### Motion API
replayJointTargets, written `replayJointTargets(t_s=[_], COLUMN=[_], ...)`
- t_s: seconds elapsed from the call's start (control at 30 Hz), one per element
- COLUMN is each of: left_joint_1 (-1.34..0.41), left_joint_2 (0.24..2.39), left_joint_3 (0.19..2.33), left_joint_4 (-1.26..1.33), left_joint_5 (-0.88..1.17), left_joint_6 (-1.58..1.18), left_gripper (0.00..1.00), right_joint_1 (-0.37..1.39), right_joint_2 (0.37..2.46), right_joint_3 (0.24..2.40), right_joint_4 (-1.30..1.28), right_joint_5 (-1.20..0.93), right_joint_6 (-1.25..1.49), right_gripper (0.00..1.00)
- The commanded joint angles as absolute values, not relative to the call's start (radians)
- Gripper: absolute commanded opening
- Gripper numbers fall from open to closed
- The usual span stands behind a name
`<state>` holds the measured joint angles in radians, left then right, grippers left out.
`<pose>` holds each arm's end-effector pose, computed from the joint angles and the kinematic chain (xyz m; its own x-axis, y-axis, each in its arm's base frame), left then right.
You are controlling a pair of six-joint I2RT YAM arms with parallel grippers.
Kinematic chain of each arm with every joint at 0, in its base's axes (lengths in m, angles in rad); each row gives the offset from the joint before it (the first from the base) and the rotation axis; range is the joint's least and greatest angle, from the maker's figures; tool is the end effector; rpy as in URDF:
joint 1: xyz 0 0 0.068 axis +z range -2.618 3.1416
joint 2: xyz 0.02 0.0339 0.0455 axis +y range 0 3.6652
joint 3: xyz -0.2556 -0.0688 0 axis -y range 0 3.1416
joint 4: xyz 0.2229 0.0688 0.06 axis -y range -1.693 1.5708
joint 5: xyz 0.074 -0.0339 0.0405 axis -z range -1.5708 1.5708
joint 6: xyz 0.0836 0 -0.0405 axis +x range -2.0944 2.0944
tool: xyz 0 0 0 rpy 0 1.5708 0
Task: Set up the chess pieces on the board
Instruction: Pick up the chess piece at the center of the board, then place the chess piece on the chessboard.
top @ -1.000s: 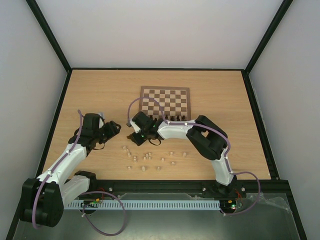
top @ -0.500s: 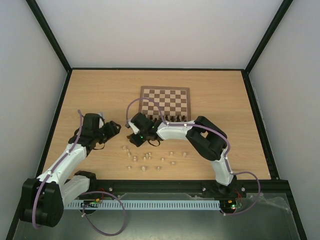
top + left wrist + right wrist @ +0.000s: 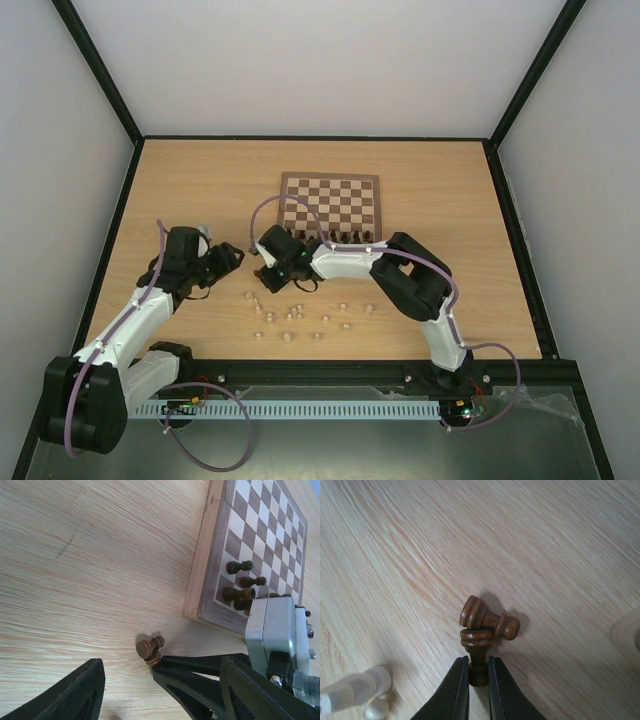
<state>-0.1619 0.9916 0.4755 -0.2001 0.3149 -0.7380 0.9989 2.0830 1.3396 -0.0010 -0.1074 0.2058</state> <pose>0.2123 -0.0609 0.1688 -0.7376 -0.5277 -0.4212 -0.1520 0.7376 -0.6579 0.2444 0.3963 0.1232 -0.5385 -0.4613 -0.7051 -0.7852 0.5783 0.2214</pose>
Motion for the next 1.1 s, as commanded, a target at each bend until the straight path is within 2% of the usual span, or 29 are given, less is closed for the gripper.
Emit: replayJointTargets(t_s=[0.0,0.2,0.4,0.67,1.07], left_joint_1=[-0.153,-0.15,-0.15,-0.153,-0.157], left_joint_2=[1.001,1.0,1.021,1.032,0.976], left_joint_3=[0.494,0.503,0.507,0.515,0.504], left_joint_4=[-0.201,-0.192,-0.137,-0.178,-0.211], left_joint_5=[0.388,0.497,0.701,0.711,0.684], left_joint_6=[-0.718,-0.717,-0.713,-0.662,-0.651], left_gripper=[0.66,0.68,0.73,0.73,0.72], right_joint_1=[1.005,1.005,1.006,1.005,0.995], right_joint_2=[2.012,1.846,1.689,1.638,1.591], right_joint_3=[1.293,1.203,1.104,1.097,1.121], right_joint_4=[-0.104,-0.104,-0.118,-0.181,-0.228], right_joint_5=[-0.092,-0.111,-0.13,-0.07,-0.124], right_joint_6=[0.209,0.194,0.151,0.164,0.201], right_gripper=[0.01,0.01,0.01,0.01,0.04])
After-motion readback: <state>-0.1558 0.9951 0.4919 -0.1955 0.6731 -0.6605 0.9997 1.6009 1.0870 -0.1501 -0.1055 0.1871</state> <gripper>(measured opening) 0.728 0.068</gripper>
